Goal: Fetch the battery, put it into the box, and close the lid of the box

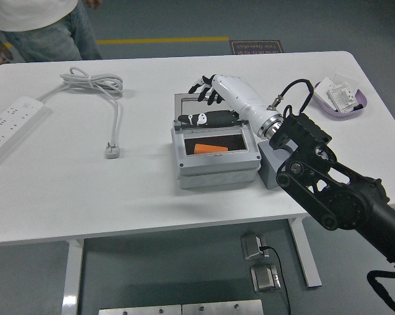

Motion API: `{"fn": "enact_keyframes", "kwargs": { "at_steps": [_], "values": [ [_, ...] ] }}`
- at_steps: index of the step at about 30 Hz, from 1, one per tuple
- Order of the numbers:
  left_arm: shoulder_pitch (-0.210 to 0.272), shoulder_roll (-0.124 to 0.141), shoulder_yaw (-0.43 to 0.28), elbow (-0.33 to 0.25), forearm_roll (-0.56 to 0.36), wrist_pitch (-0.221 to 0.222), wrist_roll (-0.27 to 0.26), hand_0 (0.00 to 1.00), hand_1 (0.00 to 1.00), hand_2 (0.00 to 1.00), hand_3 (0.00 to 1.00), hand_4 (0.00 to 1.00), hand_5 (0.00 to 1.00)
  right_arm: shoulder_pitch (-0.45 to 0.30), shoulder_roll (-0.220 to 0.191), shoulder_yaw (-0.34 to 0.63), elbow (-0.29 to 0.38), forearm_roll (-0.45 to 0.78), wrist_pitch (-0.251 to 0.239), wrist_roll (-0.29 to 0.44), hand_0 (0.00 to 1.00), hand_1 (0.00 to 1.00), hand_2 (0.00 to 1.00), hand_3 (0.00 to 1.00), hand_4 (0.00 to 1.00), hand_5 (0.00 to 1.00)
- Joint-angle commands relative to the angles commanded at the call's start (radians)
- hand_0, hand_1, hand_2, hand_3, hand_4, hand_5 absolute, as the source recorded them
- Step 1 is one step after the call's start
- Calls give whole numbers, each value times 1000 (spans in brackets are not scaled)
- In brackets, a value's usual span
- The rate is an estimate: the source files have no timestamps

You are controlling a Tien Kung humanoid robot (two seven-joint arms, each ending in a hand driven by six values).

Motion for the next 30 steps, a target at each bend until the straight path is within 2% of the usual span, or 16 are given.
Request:
{"fn": "enact_keyframes", "kwargs": {
  "at_steps": [4, 8, 18, 19, 24, 30],
  "values": [
    [-3, 2, -3, 0, 7, -2, 1, 591, 625, 595, 655, 756, 217, 39, -7, 23, -1, 5, 21, -17, 480, 492, 547, 632, 998, 695],
    [-7, 5, -4, 0, 12, -4, 1, 591, 625, 594, 654, 756, 218, 94, -6, 22, -68, 30, 27, -17, 453, 478, 551, 643, 998, 712],
    [-18, 16, 0, 0, 17, -6, 6, 591, 626, 593, 653, 755, 217, 225, 37, -37, -327, 107, 21, 25, 452, 478, 564, 648, 998, 724],
    [-19, 17, 0, 0, 17, -6, 6, 591, 626, 592, 653, 756, 218, 231, 43, -40, -350, 112, 20, 29, 482, 503, 569, 649, 998, 743],
    [-24, 17, 5, 0, 15, -7, 6, 591, 626, 592, 653, 756, 218, 236, 59, -56, -466, 131, 11, 44, 482, 503, 569, 649, 998, 743],
    [-23, 15, 8, 0, 12, -7, 7, 592, 626, 592, 653, 756, 219, 215, 56, -86, -489, 146, 7, 49, 484, 503, 578, 647, 998, 743]
  ]
}}
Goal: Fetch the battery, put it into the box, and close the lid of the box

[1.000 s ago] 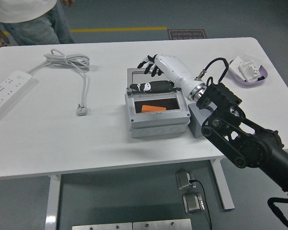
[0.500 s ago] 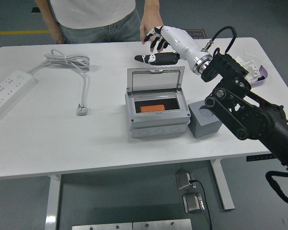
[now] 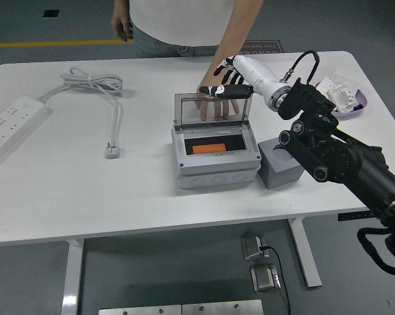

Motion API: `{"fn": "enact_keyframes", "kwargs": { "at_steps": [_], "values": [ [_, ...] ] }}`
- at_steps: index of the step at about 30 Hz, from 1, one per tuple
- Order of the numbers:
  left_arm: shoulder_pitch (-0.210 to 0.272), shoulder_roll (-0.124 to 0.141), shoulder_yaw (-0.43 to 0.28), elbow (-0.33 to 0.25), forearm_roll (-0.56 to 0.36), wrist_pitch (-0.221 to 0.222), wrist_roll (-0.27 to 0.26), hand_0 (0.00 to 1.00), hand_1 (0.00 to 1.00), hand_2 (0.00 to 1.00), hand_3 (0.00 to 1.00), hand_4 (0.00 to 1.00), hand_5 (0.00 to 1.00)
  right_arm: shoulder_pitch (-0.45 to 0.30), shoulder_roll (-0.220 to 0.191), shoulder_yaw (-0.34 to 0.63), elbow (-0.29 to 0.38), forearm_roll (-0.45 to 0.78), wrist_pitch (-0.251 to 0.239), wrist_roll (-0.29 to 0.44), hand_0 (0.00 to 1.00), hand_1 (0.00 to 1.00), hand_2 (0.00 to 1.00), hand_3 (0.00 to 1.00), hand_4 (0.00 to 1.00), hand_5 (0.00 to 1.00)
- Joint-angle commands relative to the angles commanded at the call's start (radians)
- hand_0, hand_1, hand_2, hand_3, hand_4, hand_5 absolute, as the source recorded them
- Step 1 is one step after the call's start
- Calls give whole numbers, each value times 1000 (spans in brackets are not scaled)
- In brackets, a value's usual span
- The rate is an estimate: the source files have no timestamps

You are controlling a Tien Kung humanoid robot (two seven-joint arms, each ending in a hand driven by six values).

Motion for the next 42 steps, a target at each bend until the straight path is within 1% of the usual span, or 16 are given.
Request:
{"fn": "enact_keyframes", "kwargs": {
  "at_steps": [3, 6, 7, 16, 22, 24, 25, 33, 38, 42],
  "values": [
    [1, 0, -1, 0, -1, 0, 0, 592, 626, 592, 653, 756, 219, -16, -5, -21, 17, 8, -4, -1, 484, 502, 575, 647, 998, 745],
    [1, -2, -2, 0, -1, 1, -1, 592, 626, 592, 653, 756, 219, -32, -12, -42, 48, 15, -7, -3, 484, 502, 575, 647, 998, 745],
    [1, -2, -2, 0, -2, 1, -1, 592, 625, 592, 653, 757, 220, -38, -15, -48, 61, 15, -8, -4, 486, 502, 575, 653, 998, 759],
    [6, -7, -3, 0, -7, 1, -3, 592, 625, 593, 653, 758, 222, -90, -55, -85, 210, 4, -17, -24, 478, 498, 581, 652, 998, 765],
    [7, -9, -5, 0, -9, 2, -5, 592, 626, 592, 653, 757, 222, -109, -72, -94, 275, -10, -12, -41, 473, 493, 580, 649, 998, 770],
    [7, -9, -5, 0, -10, 2, -6, 592, 626, 592, 653, 757, 222, -115, -75, -96, 290, -15, -11, -45, 473, 493, 580, 649, 998, 770],
    [8, -10, -5, 0, -10, 1, -5, 592, 625, 592, 652, 756, 224, -117, -76, -97, 296, -17, -10, -47, 450, 484, 580, 652, 998, 772],
    [11, -11, -8, 0, -10, 1, -5, 592, 625, 592, 653, 757, 222, -133, -80, -91, 341, -42, -3, -62, 439, 483, 575, 655, 998, 772],
    [15, -12, -9, 0, -9, 1, -3, 592, 626, 592, 653, 758, 222, -137, -94, -74, 386, -65, 19, -83, 436, 481, 568, 652, 998, 771],
    [16, -13, -9, 0, -10, 1, -3, 592, 626, 592, 653, 758, 222, -142, -104, -67, 408, -73, 32, -93, 436, 481, 568, 652, 998, 771]
  ]
}}
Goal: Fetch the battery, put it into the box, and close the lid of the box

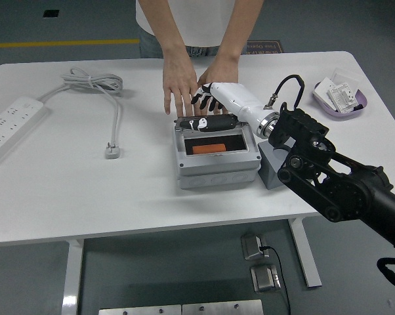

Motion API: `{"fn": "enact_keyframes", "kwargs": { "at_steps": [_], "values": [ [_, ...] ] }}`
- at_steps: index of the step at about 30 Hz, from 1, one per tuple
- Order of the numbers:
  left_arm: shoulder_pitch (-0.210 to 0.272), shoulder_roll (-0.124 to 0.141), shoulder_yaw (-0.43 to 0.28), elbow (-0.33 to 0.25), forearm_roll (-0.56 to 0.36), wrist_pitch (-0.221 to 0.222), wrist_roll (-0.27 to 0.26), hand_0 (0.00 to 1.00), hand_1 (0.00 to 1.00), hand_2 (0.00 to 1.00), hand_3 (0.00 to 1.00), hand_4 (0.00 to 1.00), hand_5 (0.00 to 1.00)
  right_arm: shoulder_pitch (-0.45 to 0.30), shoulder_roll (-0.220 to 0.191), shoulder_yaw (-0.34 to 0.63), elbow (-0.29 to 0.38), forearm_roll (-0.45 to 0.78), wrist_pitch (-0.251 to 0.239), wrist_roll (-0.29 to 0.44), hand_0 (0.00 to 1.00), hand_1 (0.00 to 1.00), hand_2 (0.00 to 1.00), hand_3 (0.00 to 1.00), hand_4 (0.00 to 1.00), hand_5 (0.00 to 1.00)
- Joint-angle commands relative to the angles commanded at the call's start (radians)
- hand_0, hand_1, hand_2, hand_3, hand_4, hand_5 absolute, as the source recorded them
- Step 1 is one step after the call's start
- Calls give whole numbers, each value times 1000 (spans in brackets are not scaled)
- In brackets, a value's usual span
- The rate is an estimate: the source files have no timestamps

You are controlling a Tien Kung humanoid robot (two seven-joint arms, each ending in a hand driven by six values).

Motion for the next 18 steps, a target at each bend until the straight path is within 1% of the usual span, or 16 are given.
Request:
{"fn": "enact_keyframes", "kwargs": {
  "at_steps": [10, 12, 13, 18],
  "values": [
    [1, -3, -3, 0, 3, 0, 0, 592, 625, 592, 651, 757, 224, -51, -24, 0, 58, -14, 31, -28, 427, 465, 565, 653, 998, 771],
    [2, -3, -3, 0, 3, 0, 0, 592, 625, 592, 651, 757, 224, -62, -26, -1, 59, -11, 34, -30, 427, 465, 565, 653, 998, 771],
    [2, -3, -3, 0, 3, 0, 0, 592, 625, 591, 651, 757, 222, -67, -26, -1, 58, -9, 35, -30, 402, 449, 563, 654, 998, 773],
    [2, -2, -3, 0, 4, 0, 0, 592, 625, 591, 651, 757, 222, -80, -26, 2, 57, -7, 35, -31, 402, 449, 563, 654, 998, 773]
  ]
}}
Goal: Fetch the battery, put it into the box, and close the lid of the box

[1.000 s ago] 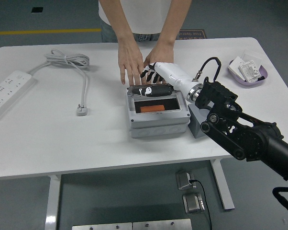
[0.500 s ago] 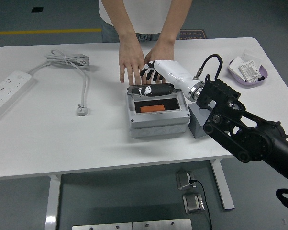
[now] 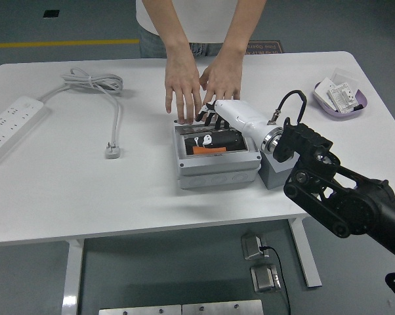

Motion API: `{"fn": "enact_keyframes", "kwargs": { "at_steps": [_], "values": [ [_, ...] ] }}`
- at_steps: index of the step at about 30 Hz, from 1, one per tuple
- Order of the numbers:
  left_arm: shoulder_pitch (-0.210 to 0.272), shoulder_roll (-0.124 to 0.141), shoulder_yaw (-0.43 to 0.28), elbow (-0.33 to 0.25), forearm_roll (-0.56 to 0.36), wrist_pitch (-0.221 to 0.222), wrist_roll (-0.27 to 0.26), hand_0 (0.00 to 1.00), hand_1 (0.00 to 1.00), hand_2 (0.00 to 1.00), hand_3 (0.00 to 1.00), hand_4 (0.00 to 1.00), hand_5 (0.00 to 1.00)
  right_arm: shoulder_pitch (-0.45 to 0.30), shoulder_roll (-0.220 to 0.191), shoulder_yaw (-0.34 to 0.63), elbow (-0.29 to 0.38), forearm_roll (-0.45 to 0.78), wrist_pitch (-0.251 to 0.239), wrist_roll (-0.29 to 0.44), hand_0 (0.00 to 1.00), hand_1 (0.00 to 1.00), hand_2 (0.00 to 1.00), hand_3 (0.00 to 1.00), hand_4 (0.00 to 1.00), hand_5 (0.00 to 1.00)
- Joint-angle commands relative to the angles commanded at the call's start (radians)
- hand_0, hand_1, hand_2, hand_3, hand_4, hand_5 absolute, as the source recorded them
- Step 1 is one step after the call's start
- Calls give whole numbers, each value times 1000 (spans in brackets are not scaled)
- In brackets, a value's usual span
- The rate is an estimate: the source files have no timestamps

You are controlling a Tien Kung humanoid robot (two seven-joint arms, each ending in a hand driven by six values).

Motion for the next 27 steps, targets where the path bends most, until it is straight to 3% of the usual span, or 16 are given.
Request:
{"fn": "enact_keyframes", "kwargs": {
  "at_steps": [14, 18, 27],
  "values": [
    [-1, 0, 1, 0, -1, 0, 0, 592, 625, 591, 652, 757, 222, -10, -2, 28, 14, -11, 11, -9, 382, 442, 554, 656, 998, 780],
    [-1, -2, -1, 0, 0, -1, 0, 592, 625, 591, 652, 757, 222, -26, -7, 91, 40, -43, 27, -22, 382, 442, 554, 656, 998, 780],
    [8, -5, -5, 0, 2, -7, 9, 592, 626, 591, 651, 757, 222, -156, -45, 341, 196, -160, 159, -108, 370, 430, 551, 660, 998, 794]
  ]
}}
